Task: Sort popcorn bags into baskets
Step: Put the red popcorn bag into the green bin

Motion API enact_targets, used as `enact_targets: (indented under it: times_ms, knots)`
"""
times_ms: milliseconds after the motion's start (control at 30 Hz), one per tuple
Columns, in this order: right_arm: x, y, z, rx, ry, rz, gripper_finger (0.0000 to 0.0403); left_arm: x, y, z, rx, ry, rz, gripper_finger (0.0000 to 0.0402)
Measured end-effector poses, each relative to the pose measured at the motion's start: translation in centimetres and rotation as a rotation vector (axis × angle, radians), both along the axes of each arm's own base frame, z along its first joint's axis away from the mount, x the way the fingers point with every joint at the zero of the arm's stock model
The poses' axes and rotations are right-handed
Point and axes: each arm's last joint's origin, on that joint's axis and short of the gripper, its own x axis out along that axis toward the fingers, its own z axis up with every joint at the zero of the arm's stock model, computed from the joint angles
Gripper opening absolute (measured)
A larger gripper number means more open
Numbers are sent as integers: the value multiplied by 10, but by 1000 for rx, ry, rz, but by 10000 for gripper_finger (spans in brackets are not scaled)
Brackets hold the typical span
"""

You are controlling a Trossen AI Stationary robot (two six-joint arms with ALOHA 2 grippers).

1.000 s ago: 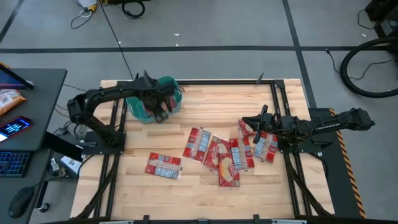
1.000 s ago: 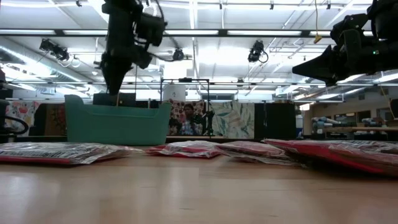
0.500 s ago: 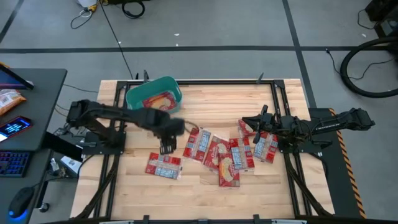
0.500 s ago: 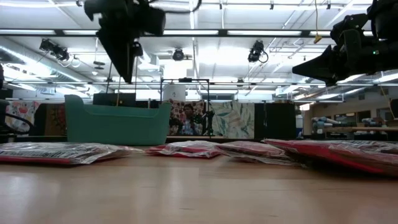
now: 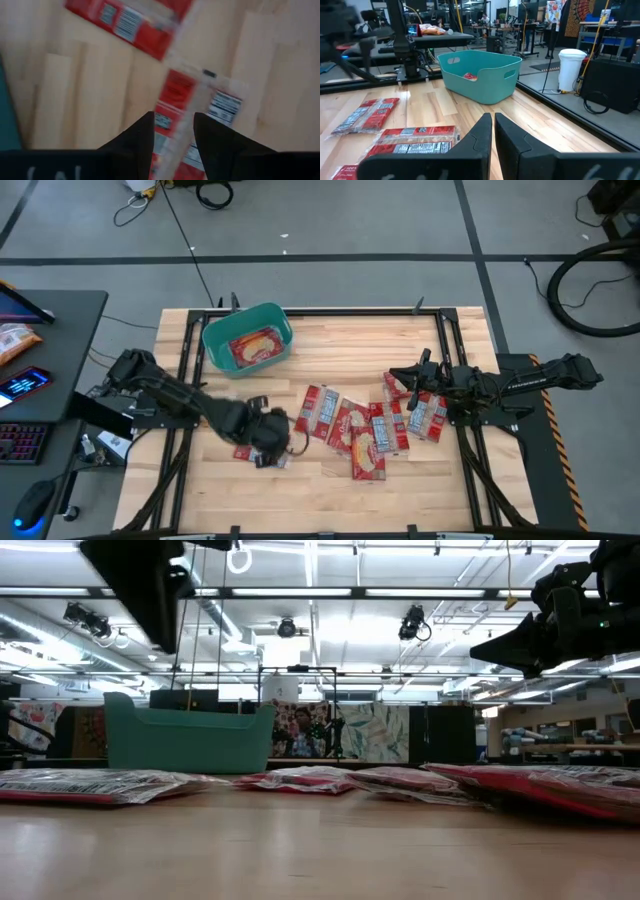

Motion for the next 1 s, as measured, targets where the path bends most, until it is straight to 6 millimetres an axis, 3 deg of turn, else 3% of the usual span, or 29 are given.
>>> enact_targets:
  times_ms: [267, 400, 567, 833, 1000]
  knots:
    - [0, 0, 0, 0, 0, 0, 25, -1, -36, -46, 101, 183, -129, 142]
    - [0, 0, 0, 0, 0, 0, 25, -9, -47, -60, 151, 273, -150, 142]
    - [0, 0, 0, 0, 1, 0, 25, -19, -60, -64, 166, 287, -148, 152]
    - [0, 0, 0, 0, 0, 0, 25, -37, -80, -63, 178, 285, -180, 207]
    - [0, 0, 0, 0, 0, 0, 25, -50, -91, -63, 248, 269, -237, 212]
